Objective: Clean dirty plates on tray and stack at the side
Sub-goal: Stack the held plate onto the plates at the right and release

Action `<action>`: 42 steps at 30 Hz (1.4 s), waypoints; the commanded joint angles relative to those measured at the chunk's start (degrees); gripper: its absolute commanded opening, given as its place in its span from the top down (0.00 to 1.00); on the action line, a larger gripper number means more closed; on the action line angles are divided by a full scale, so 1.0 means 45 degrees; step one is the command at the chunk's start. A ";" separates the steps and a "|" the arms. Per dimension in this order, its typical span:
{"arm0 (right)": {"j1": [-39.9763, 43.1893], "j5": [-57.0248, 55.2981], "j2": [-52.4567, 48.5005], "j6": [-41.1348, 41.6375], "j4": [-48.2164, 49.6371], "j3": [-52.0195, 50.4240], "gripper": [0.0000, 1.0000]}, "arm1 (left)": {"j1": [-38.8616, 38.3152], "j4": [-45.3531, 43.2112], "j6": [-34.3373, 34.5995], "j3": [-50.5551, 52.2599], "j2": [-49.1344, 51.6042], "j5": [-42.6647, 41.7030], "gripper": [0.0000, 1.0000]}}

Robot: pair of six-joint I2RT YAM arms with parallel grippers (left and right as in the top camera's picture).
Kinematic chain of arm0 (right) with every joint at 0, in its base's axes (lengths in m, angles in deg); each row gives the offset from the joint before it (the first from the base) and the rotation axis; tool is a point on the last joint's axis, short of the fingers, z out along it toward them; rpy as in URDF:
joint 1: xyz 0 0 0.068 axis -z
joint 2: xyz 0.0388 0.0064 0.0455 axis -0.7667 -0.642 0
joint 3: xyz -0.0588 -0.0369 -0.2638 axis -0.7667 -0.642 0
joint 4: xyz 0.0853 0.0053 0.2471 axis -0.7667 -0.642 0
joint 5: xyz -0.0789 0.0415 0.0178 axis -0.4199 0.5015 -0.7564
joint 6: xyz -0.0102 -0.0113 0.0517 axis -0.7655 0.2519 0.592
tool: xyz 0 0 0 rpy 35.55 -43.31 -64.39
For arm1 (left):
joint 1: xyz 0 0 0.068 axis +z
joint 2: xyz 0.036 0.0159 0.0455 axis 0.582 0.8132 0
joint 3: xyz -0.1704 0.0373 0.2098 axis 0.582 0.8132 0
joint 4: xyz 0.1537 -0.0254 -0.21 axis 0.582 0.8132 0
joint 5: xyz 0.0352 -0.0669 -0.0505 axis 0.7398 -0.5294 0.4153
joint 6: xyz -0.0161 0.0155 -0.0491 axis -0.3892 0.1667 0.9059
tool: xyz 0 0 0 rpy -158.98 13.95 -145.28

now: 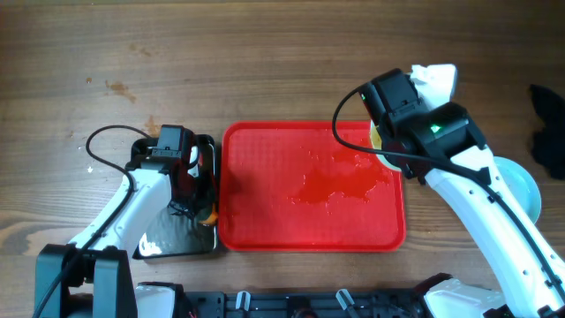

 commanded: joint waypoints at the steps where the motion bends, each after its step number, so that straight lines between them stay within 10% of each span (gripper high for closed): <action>1: -0.0364 -0.1384 -0.0384 -0.2346 0.1122 0.0257 0.95 | 0.0058 -0.0223 -0.0209 0.0083 0.0121 -0.0311 0.96; 13: -0.3177 -0.4954 -0.2463 -0.7329 0.4673 0.0243 0.95 | 0.0058 -0.0379 -0.0223 0.0083 0.0131 -0.0306 0.96; 24: -0.3181 -0.2200 -0.2710 -0.3716 0.3973 0.0233 0.95 | 0.0058 -0.0364 -0.0311 0.0083 0.0131 -0.0311 0.96; 30: 0.0194 0.4503 -0.2710 0.2608 0.3220 0.0112 0.95 | 0.0058 -0.0282 -0.0306 0.0083 0.0131 -0.0311 0.96; 42: 0.8626 0.7752 -0.2681 0.1778 0.2079 0.0107 0.95 | 0.1001 -0.0296 -0.0306 0.0083 0.0131 -0.0306 0.96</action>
